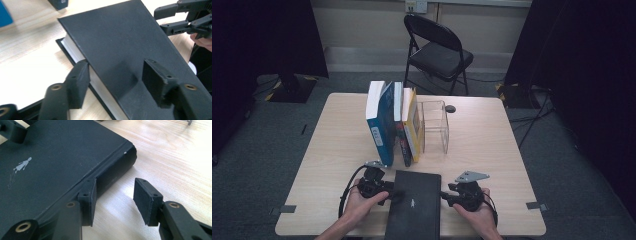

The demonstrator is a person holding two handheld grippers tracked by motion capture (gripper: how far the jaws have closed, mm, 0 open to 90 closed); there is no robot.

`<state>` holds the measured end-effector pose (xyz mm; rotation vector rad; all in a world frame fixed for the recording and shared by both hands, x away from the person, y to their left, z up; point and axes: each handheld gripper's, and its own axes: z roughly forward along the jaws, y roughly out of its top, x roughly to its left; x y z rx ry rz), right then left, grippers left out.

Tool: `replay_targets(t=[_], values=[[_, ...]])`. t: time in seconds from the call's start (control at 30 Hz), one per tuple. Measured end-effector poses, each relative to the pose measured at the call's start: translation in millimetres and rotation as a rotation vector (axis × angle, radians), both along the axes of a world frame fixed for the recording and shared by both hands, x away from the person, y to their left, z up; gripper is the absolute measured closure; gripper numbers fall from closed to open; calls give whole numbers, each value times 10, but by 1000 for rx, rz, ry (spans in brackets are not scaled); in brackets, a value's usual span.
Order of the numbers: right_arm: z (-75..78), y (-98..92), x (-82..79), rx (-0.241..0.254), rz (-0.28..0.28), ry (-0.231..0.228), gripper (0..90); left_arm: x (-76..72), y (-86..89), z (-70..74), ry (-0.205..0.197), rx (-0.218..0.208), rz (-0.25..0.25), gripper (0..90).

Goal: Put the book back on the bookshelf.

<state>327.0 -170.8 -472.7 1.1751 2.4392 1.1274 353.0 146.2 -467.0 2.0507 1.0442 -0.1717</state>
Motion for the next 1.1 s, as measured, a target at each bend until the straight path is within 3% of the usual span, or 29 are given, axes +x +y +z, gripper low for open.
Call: replay_targets(t=[0.07,0.13,0.17,0.23,0.27,0.3,0.33,0.4,0.47,0.57,0.73,0.9,1.03,1.1], values=[[0,-1,2,0,2,2,533,0,23,10,10,-29,10,386],[-1,-8,8,2,5,4,533,21,92,26,33,-105,20,409],[-4,-14,9,7,4,7,533,16,110,45,22,-124,15,419],[-5,-14,5,8,3,6,537,19,154,96,17,-197,1,429],[-6,-13,5,8,5,3,537,31,159,116,36,-262,-28,451],[-6,-9,6,8,6,4,537,31,136,122,45,-282,-59,514],[-5,-8,6,6,5,4,538,-5,54,130,27,-246,-82,520],[-6,-6,1,6,2,2,538,-60,-82,102,31,-176,-107,461],[-5,-2,-5,3,0,-1,540,-101,-168,60,52,-153,-130,445],[-5,-3,-8,1,1,0,540,-106,-183,57,58,-157,-134,452],[-6,-9,-1,3,7,4,539,5,-249,-5,133,-181,-114,474],[-4,-8,2,0,9,2,534,93,-295,-21,151,-197,-124,499],[-6,-15,10,1,6,5,514,123,-315,-13,149,-186,-141,491],[-4,-10,5,-5,5,0,512,144,-292,-46,150,-229,-146,531]])
